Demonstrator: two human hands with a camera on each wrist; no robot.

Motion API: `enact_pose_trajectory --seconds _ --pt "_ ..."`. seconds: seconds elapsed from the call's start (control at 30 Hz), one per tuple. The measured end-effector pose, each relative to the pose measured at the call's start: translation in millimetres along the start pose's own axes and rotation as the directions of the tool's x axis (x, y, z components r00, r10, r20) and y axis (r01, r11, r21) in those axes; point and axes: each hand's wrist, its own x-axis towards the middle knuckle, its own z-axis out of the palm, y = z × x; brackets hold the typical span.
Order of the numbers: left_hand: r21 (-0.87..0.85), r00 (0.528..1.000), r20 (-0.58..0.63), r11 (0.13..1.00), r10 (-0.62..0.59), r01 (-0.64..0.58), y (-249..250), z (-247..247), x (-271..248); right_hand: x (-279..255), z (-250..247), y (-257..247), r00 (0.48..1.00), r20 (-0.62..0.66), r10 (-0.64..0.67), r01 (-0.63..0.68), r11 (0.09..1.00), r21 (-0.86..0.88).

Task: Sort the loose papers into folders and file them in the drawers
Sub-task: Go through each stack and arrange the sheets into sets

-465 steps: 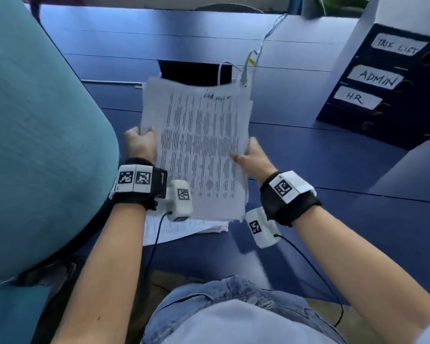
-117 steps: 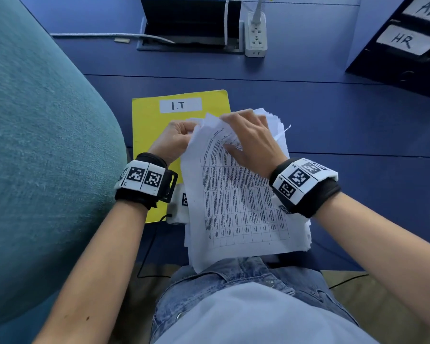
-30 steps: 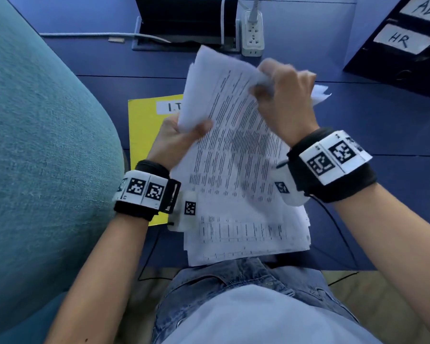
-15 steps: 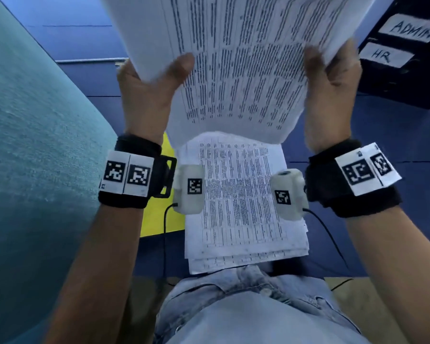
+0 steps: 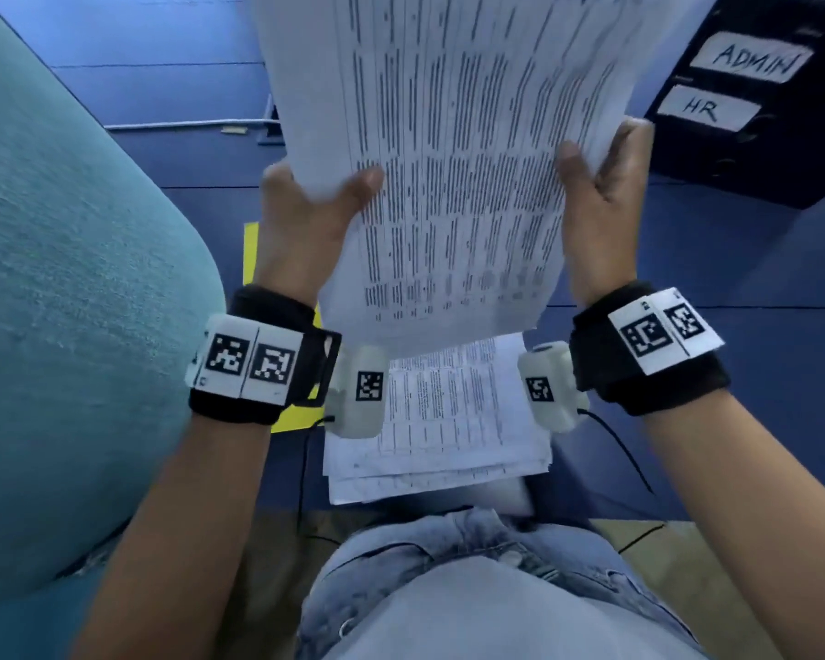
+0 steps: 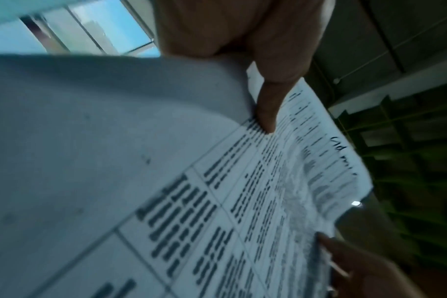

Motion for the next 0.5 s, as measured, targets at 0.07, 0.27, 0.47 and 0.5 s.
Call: enact_pose_trajectory --seconds 0.07,0.27,0.47,0.5 --pt "-0.086 0.999 0.032 0.996 -0.008 0.01 8.5 20.8 1.9 14.3 -22.0 -1.7 0.999 -0.012 0.032 -0.033 0.995 -0.091" --pt "-0.08 0.965 0.011 0.962 -0.262 0.262 -36.1 115.5 -0.6 33.1 -106.8 26.6 0.983 -0.053 0.176 -0.18 0.86 -0.478" --pt "0.304 0.885 0.159 0.874 -0.438 0.379 -77.2 193.1 -32.7 26.6 -186.5 78.1 0.905 -0.183 0.385 -0.398 0.611 -0.684" --pt "0.388 0.868 0.182 0.845 -0.461 0.368 -83.4 203.5 -36.7 25.3 -195.9 83.9 0.894 -0.193 0.405 -0.415 0.582 -0.699"
